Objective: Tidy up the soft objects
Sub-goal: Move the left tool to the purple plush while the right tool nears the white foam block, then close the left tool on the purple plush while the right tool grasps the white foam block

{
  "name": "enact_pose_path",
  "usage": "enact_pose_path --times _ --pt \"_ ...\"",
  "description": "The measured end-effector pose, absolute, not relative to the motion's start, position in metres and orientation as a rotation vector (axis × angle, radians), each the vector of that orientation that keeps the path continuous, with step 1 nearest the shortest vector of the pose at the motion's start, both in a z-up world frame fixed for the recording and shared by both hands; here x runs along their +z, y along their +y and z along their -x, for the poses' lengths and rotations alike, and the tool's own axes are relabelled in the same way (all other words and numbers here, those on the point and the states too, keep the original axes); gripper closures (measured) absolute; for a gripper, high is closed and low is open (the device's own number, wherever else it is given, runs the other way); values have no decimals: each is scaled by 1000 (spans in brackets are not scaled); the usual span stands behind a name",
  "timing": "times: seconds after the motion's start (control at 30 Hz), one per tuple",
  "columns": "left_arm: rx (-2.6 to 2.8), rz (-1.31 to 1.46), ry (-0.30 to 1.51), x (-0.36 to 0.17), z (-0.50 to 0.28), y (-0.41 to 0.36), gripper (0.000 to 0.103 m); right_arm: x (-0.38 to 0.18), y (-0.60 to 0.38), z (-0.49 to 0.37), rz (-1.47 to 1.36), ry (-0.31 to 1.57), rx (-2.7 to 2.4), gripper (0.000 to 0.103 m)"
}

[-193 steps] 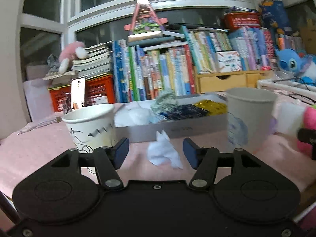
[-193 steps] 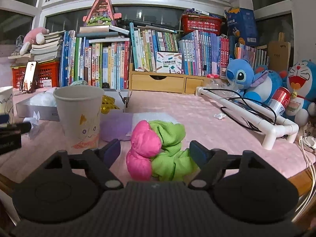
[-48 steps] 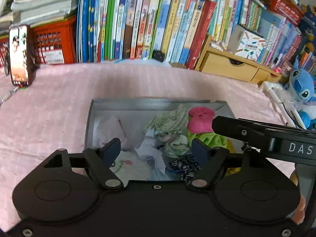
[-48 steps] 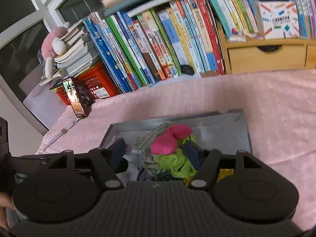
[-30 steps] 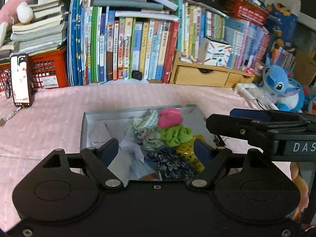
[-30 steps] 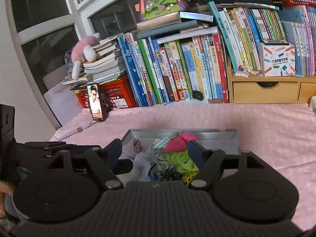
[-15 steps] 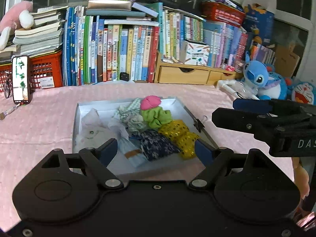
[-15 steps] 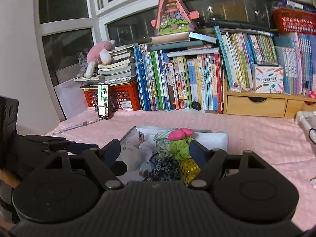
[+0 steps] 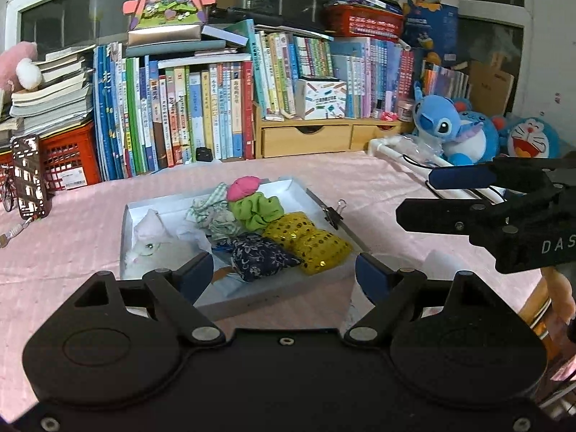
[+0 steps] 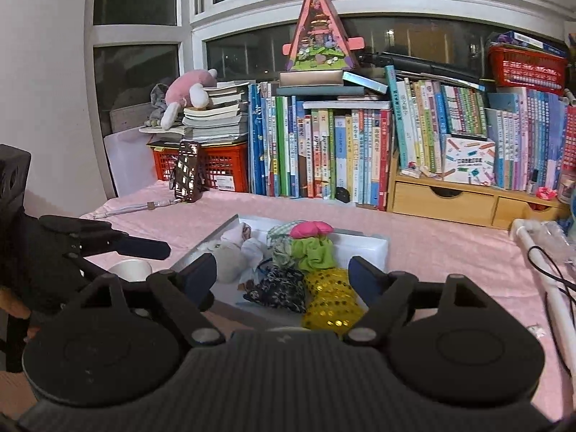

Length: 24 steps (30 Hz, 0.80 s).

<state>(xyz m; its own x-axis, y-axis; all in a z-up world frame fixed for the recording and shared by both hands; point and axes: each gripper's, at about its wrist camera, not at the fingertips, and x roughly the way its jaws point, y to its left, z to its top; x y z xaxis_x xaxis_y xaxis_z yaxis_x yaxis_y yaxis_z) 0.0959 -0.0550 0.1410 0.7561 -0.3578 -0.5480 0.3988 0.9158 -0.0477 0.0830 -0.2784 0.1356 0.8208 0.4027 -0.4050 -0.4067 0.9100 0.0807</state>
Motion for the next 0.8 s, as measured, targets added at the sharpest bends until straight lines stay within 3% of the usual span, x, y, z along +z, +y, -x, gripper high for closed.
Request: enact_pose_path --times 0.23,0.37,0.8 --pt "-547 -134 621 147 -92 -75 19 129 -300 -74 22 475 386 15" --pt "-632 -160 745 162 -121 -96 26 129 -320 -77 27 557 361 15" --pt "-718 -402 892 163 -173 -211 34 94 -344 -80 156 671 324 14"
